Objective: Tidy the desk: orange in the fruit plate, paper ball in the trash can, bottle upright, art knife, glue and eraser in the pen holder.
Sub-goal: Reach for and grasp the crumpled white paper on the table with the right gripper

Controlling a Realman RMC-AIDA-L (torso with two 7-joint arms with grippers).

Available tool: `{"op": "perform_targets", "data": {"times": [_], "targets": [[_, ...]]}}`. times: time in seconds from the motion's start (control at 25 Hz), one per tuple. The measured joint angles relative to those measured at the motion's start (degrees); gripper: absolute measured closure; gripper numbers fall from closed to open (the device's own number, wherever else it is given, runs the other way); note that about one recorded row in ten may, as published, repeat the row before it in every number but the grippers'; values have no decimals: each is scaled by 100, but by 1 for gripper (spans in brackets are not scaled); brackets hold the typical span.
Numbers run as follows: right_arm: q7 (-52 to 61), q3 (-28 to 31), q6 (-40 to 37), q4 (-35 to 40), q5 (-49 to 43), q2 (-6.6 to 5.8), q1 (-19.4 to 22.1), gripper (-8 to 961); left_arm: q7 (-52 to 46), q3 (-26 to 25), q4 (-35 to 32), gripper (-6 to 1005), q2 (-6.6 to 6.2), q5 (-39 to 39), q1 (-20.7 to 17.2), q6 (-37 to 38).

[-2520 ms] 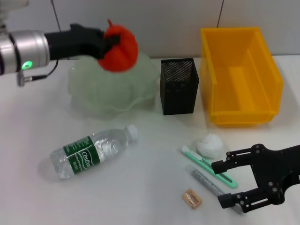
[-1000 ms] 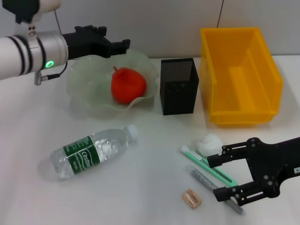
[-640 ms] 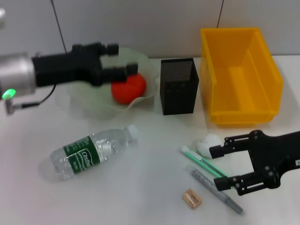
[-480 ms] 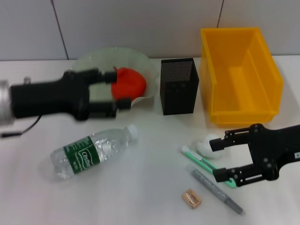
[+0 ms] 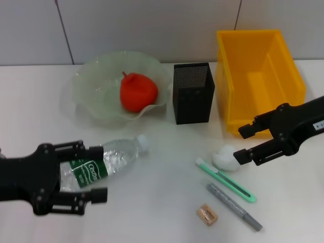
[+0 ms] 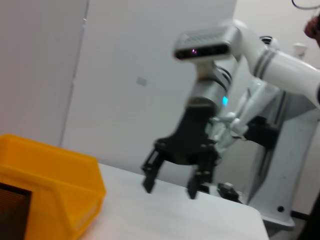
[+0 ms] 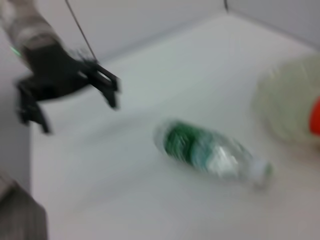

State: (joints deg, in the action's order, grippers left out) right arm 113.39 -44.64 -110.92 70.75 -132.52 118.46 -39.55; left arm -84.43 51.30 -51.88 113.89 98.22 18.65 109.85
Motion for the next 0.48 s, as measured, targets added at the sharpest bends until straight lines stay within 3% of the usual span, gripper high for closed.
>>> {"op": "perform_targets", "data": {"times": [0.32,0.48], "targets": [[1381,-1243,224,194,-1794,26,-861,251,291,17,304,140,-4,378,54,152],[2235,-2168,880,59,-2235,59,-1042,252,373,21,329,141,89,585,124,171]]}}
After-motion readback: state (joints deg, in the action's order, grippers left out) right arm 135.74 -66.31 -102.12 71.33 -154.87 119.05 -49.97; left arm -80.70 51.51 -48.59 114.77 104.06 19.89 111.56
